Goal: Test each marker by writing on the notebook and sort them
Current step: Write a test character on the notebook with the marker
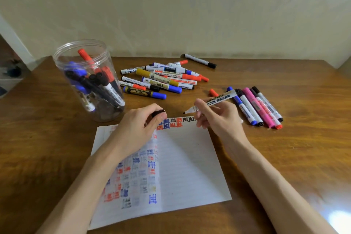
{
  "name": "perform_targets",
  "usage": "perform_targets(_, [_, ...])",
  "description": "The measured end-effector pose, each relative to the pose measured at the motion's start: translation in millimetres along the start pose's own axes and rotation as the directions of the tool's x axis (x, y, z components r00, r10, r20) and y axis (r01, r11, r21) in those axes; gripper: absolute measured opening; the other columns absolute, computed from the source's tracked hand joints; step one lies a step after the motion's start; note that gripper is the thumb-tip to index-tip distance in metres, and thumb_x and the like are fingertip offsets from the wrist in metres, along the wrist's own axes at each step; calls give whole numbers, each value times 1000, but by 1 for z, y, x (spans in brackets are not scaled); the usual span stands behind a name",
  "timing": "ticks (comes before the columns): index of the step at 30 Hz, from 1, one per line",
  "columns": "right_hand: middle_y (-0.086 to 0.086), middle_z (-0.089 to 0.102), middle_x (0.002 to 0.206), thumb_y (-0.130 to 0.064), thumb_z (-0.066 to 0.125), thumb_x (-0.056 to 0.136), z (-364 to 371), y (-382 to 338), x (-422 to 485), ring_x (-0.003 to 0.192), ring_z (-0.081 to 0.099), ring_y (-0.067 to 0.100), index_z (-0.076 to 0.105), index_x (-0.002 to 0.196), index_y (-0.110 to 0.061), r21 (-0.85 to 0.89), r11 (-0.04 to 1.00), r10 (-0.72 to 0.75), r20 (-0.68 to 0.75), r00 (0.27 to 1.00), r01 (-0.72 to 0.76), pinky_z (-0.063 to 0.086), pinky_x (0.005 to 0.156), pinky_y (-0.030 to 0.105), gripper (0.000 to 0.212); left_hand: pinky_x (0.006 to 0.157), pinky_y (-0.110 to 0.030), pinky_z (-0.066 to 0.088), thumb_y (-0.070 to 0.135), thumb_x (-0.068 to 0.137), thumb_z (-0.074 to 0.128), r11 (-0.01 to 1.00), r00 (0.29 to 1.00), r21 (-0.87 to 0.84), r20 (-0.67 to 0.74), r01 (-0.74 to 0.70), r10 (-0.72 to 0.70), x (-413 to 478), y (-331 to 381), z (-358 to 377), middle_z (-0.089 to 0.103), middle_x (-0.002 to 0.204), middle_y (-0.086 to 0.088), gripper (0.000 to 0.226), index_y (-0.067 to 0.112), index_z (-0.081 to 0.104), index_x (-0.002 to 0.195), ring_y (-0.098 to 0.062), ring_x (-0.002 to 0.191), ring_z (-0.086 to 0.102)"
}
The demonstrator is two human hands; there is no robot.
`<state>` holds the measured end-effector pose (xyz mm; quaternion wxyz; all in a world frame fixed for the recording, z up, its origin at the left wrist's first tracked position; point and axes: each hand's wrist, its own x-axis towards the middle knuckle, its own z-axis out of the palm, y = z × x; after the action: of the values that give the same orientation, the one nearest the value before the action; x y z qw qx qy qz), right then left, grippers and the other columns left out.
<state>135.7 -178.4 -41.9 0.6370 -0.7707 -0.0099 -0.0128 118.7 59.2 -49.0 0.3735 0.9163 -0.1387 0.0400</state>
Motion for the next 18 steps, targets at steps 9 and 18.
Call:
perform_targets(9, [-13,72,72,-24,74,96,16,19,6,71,71,3,74,89,-17,-200,969,-151,-3,989,147,53,64,17,10,67,-18,55,53,101,43,997,998,82,-65,11,-5,3,-9,9,70,93,16,32,31,63,111,4,86,65])
perform_targets(18, [-9,76,78,-28,75,93,15,24,9,76,73,8,74,85,-24,-277,949,-173,-55,983,151,62,71,29,9,64,-18,56,53,100,46,997,992,71,-126,-22,31,4,-10,19,71,93,14,31,30,64,108,2,83,66])
